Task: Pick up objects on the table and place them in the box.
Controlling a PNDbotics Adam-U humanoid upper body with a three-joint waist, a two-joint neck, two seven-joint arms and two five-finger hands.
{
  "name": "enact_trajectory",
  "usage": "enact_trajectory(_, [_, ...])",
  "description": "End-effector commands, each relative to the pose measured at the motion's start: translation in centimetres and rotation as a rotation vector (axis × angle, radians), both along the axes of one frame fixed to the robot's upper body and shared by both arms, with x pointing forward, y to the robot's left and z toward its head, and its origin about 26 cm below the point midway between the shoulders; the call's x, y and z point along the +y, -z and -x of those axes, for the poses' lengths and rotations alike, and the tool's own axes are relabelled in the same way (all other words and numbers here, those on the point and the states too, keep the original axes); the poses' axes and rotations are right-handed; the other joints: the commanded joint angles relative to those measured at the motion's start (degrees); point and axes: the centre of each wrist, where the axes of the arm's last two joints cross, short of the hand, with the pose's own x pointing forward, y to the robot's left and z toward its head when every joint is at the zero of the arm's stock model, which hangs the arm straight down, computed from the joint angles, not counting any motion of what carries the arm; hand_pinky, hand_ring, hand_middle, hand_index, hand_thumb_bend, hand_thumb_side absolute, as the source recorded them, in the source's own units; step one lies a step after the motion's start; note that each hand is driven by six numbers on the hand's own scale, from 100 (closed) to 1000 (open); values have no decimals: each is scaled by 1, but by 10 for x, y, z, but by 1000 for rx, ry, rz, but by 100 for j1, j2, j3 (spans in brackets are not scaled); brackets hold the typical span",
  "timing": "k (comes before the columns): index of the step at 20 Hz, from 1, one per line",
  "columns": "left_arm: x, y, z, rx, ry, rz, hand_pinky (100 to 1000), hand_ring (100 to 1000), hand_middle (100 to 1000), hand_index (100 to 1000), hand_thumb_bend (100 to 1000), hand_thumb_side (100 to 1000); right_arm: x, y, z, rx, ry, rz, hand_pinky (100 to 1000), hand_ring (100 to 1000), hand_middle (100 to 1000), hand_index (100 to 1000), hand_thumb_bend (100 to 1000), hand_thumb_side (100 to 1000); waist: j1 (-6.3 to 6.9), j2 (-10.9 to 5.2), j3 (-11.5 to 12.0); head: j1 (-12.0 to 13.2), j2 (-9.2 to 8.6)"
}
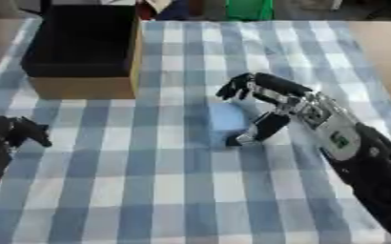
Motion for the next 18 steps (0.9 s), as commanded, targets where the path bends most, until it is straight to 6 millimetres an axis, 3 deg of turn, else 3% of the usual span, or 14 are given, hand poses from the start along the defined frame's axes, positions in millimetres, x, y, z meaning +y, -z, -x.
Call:
enact_trajectory(1, [1, -5, 0, -18, 6, -10, 887, 541, 522, 549, 186, 946, -3, -6, -2, -29, 5, 24, 669, 749, 635, 778, 645, 347, 0, -97, -6, -18, 4])
enact_trajectory(10, [1, -5, 0, -18, 6, -9, 888, 540, 522, 549, 186, 946, -3, 4, -4, -33, 6, 52, 658, 731, 569, 723, 611, 346, 11, -92, -8, -26, 5])
enact_trajectory(18, [1, -5, 0, -16, 5, -10, 888, 538, 522, 548, 187, 946, -4, 2, -3, -76, 16, 6, 628, 697, 473, 636, 541, 275, 2, -98, -8, -23, 3])
